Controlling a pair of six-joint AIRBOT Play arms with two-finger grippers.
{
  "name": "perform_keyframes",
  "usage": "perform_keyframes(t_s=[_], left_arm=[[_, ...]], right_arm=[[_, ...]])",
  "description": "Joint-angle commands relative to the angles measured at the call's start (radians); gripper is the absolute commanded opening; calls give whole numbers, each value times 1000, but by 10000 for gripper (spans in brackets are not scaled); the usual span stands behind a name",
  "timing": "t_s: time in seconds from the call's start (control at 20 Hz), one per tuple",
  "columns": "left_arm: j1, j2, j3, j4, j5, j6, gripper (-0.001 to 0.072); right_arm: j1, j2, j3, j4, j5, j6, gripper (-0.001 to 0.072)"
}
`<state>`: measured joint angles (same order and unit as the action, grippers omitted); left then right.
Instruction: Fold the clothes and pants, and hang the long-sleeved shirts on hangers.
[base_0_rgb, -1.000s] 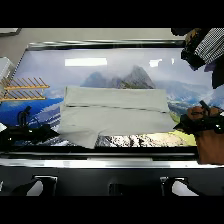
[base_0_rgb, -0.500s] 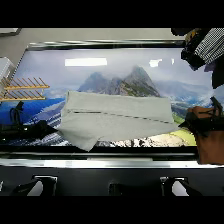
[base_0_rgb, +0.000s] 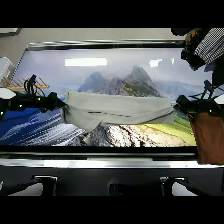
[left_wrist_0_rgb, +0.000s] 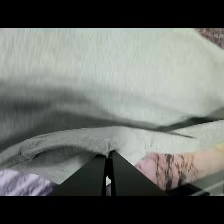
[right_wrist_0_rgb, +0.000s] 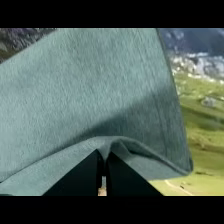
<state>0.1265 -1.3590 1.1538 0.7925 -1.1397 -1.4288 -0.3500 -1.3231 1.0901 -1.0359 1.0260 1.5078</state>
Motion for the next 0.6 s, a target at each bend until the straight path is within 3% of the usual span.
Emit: perform_keyframes(t_s=[0.0, 0.55], left_arm=[[-9, -172, 190, -8, 16, -39, 16], [-16, -507, 605, -7, 7, -180, 15]], right_arm=[[19, -85, 107, -30, -66, 57, 41], [19, -228, 229, -49, -133, 116, 41]])
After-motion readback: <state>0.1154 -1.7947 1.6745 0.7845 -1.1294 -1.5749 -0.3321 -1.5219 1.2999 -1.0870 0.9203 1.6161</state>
